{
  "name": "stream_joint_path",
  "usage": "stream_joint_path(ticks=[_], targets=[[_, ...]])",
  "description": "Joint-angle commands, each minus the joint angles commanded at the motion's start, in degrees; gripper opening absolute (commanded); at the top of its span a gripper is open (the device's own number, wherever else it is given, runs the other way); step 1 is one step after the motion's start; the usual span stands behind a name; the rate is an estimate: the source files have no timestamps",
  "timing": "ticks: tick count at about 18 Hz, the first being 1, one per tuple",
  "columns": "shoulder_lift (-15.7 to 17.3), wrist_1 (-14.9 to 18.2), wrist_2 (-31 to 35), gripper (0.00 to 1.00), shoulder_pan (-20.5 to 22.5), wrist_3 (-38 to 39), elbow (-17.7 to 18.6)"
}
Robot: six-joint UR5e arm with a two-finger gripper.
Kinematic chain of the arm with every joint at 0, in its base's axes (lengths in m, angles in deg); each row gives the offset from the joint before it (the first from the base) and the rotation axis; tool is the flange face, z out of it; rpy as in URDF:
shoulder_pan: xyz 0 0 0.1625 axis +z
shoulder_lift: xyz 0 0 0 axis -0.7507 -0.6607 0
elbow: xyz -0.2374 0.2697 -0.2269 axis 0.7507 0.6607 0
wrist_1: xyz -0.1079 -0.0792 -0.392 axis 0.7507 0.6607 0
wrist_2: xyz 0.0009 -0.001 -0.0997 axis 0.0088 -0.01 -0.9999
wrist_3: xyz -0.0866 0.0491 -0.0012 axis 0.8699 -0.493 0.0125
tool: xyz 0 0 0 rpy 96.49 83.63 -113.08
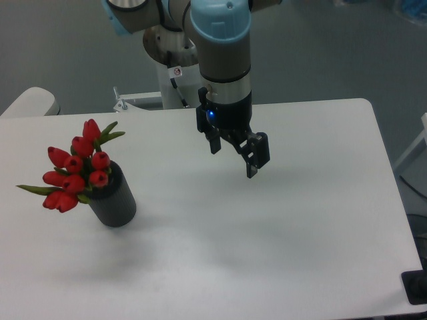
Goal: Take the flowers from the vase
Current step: 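Open the gripper and move it toward the red tulips in the vase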
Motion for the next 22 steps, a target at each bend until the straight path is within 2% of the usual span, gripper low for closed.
stream_joint_path(ticks=[8,12,15,18,22], targets=[[0.18,-0.79,-0.88,1.00,-0.26,0.88,0.79],[-0.35,-0.97,-5.61,1.00,-0.44,3.06,1.40],[0.18,-1.58,-6.33,1.00,-0.44,5.54,3.25],[0.09,-1.58,-9.22,1.00,-0.35,5.80,3.25],[0.18,-1.58,-10.01,1.00,0.00,5.80,3.43]])
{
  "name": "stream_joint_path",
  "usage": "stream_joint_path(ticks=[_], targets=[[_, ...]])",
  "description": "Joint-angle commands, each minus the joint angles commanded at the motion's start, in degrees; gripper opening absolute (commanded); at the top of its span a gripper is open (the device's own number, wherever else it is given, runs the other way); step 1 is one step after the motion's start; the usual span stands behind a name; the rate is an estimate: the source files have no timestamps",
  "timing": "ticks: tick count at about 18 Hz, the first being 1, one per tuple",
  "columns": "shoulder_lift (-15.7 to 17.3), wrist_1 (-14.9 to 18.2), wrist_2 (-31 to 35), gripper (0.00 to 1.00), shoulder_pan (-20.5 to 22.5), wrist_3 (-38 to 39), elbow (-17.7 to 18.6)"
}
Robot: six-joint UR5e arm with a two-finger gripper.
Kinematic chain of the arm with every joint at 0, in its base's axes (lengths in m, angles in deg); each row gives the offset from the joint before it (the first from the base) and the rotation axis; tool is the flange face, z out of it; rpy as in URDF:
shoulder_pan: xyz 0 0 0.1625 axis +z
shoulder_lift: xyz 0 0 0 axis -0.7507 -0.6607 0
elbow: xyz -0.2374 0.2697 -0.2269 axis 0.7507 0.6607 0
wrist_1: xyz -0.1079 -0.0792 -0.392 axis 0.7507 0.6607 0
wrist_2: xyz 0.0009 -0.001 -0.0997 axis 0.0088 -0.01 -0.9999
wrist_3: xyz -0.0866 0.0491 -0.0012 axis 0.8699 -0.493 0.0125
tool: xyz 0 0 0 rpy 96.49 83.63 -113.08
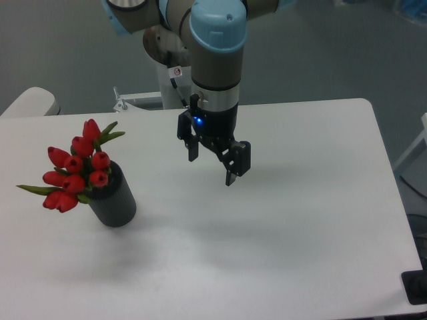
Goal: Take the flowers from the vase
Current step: 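Open the gripper and move it toward the red tulips in the vase, then lower the open gripper around the tulip stems above the vase rim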
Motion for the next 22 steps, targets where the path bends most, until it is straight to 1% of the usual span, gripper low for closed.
stream_joint_path(ticks=[2,3,4,7,8,11,14,15,18,20,22], targets=[[0.00,-0.09,-1.75,1.00,0.00,-0.09,1.05],[-0.09,-0.09,-4.72,1.00,0.17,-0.09,1.75],[-0.17,-0.35,-8.58,1.00,0.70,-0.61,3.33],[-0.18,-3.86,-18.70,1.00,3.33,-0.88,7.54],[0.09,-4.48,-21.60,1.00,3.60,-0.88,8.78],[0.79,-4.57,-27.76,1.00,3.78,-1.40,11.50],[0.97,-4.57,-35.14,1.00,3.87,-3.77,13.88],[1.05,-4.66,-36.21,1.00,3.78,-4.56,14.32],[2.63,-4.48,-35.87,1.00,3.87,-6.76,14.85],[3.34,-4.57,-36.30,1.00,3.87,-7.29,16.52],[3.78,-4.66,-36.22,1.00,2.82,-9.04,17.14]])
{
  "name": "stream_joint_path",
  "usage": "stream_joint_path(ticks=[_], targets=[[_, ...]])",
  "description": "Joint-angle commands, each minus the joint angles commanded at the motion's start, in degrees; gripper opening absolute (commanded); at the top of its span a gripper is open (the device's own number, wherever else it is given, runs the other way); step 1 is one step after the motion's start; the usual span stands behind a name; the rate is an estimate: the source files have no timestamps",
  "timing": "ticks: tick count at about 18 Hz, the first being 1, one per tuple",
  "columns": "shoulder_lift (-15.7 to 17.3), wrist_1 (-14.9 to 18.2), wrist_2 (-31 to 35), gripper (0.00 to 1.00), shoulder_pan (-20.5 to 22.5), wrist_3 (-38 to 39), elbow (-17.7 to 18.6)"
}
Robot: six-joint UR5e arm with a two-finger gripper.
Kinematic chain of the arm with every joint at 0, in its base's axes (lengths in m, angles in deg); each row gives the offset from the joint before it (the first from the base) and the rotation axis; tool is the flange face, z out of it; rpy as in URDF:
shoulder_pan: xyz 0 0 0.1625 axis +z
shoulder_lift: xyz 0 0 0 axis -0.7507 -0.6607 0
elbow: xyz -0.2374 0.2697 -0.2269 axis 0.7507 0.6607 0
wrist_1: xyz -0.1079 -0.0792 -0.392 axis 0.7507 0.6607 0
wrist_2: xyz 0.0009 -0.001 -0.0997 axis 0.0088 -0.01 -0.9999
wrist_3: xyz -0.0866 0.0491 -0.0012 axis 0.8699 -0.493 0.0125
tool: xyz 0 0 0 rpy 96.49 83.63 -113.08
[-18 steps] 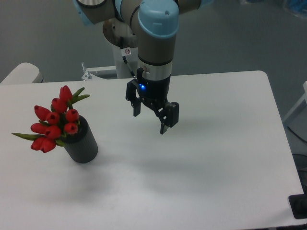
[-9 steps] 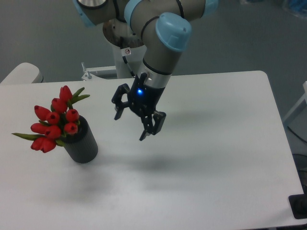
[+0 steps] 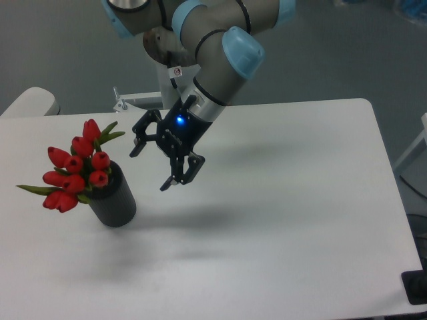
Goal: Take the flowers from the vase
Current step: 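Lower the open gripper around the tulip stems above the vase rim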
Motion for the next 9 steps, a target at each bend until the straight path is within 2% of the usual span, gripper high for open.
stream_joint_path(ticks=[2,6,9], targets=[[0.97,-0.09,0.26,1.00,-0.97,-0.71,0.26],[0.53,-0.09,0.17,1.00,-3.26,-1.23,0.35],[-0.17,-2.01,0.26,1.00,-3.43,-1.33,0.53]])
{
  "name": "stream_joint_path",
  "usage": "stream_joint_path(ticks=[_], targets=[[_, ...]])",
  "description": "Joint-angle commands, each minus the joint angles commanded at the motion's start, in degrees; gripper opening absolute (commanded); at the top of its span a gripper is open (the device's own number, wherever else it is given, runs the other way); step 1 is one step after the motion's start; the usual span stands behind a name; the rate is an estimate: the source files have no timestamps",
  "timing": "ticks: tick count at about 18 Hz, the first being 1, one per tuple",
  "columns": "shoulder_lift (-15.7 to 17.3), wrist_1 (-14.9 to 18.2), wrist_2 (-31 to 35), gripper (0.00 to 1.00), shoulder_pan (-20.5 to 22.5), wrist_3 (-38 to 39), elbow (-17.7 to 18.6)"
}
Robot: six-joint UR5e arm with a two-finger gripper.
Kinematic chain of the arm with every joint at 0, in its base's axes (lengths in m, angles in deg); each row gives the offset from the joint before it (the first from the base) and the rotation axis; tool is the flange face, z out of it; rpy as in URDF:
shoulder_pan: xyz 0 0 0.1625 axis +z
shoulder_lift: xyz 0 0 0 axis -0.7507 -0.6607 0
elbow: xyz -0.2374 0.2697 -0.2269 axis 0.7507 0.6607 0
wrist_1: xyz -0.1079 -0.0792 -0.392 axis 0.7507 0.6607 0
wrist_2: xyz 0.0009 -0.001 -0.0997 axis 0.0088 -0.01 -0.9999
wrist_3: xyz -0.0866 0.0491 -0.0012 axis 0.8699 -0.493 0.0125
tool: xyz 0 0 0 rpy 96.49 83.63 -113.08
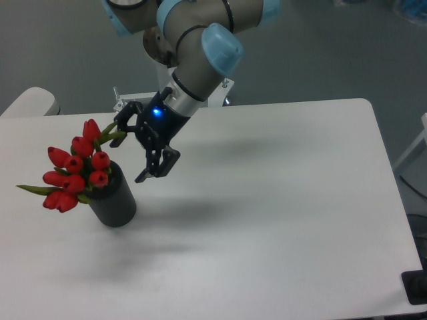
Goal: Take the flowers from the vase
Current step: 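Lower the open gripper around the tulip stems above the vase rim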
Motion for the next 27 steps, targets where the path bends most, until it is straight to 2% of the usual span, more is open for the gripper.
stream_joint_path(ticks=[6,14,21,24,27], targets=[[-2.73,-2.56,-0.70,1.00,-1.23,0.61,1.93],[-2.03,-2.47,-6.42,1.00,-0.26,4.57,5.10],[-2.55,-2.64,-7.65,1.00,-0.79,4.31,3.96],[-4.22,-4.66,-7.74,1.00,-1.06,4.31,2.81],[-4.40,-5.11,-7.65,1.00,-1.14,3.87,2.99]])
